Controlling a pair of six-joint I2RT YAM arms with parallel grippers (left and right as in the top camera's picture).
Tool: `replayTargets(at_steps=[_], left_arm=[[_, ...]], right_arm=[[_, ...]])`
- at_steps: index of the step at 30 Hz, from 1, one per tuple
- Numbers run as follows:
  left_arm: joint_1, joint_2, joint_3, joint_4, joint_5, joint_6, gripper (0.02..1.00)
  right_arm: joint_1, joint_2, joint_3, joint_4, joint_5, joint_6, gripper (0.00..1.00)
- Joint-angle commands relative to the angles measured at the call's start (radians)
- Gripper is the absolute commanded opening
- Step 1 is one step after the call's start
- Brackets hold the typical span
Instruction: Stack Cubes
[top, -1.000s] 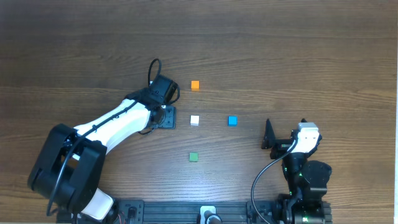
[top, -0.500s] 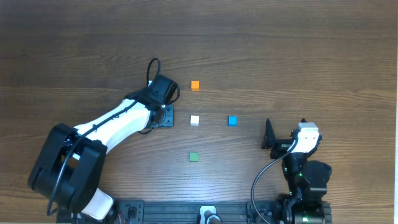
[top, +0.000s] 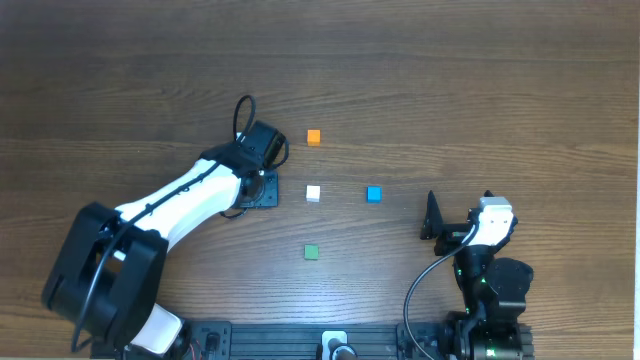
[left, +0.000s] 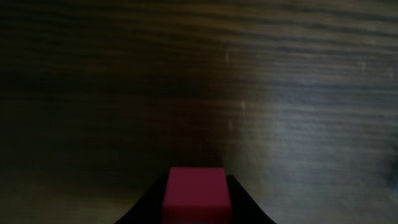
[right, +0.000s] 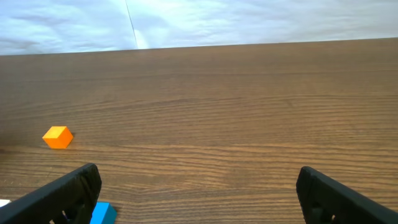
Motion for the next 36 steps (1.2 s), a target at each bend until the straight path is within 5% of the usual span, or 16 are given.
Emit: replayTargets(at_steps=[1, 16, 36], left_arm=[[-0.055, -0.065, 0.147, -0.079, 0.002, -0.101, 0.119], [-0.261, 0.124, 0.373, -0.119, 0.01, -0.197, 0.117], [-0.275, 0.183, 0.38, -0.163, -0.009, -0.197, 0.121]], right_arm=[[-0.006, -0.01, -0.008, 0.002, -0.012, -0.005, 0.993], [-0.006, -0.01, -0.008, 0.002, -0.012, -0.005, 0.993], [-0.006, -0.01, -0.008, 0.002, -0.011, -0.005, 0.993]])
